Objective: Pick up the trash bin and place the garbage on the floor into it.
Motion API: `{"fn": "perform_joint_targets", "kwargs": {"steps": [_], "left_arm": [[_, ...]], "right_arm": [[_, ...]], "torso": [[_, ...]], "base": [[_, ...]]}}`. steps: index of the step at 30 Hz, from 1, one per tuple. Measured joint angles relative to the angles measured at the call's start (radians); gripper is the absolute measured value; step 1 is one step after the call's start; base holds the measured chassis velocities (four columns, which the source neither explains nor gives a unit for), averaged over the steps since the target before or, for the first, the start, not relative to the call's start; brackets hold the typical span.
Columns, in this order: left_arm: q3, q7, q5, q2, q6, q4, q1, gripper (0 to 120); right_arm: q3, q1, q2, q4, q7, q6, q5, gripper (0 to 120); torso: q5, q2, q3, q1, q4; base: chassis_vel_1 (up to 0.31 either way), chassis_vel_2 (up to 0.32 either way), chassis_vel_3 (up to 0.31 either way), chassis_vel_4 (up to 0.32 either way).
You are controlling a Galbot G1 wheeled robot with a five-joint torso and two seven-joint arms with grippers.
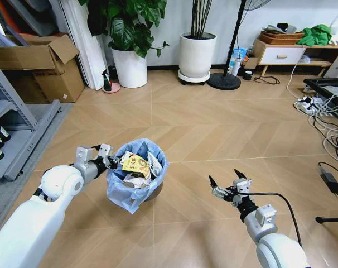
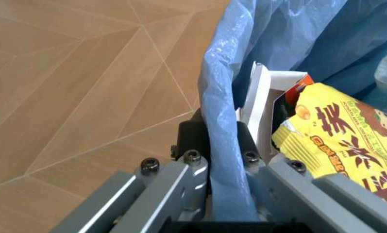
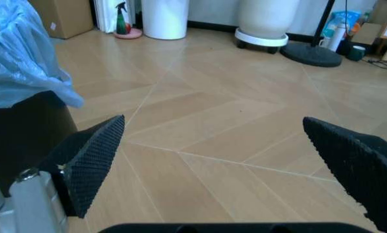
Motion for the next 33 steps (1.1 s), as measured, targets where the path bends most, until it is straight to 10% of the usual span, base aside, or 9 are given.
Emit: {"fn": "perform_joint_targets", "kwargs": {"steps": [33], "left_arm": [[-0.012, -0.107, -0.002, -0.028, 0.000, 0.033, 0.034, 0]], "right_arm": [[0.000, 0.022, -0.016, -0.030, 0.000, 0.019, 0.009, 100]], "torso": [[0.0000, 0.000, 0.000, 0.000, -0.0001]], "base": [[-0.040, -0.042, 0.044, 0.042]]}}
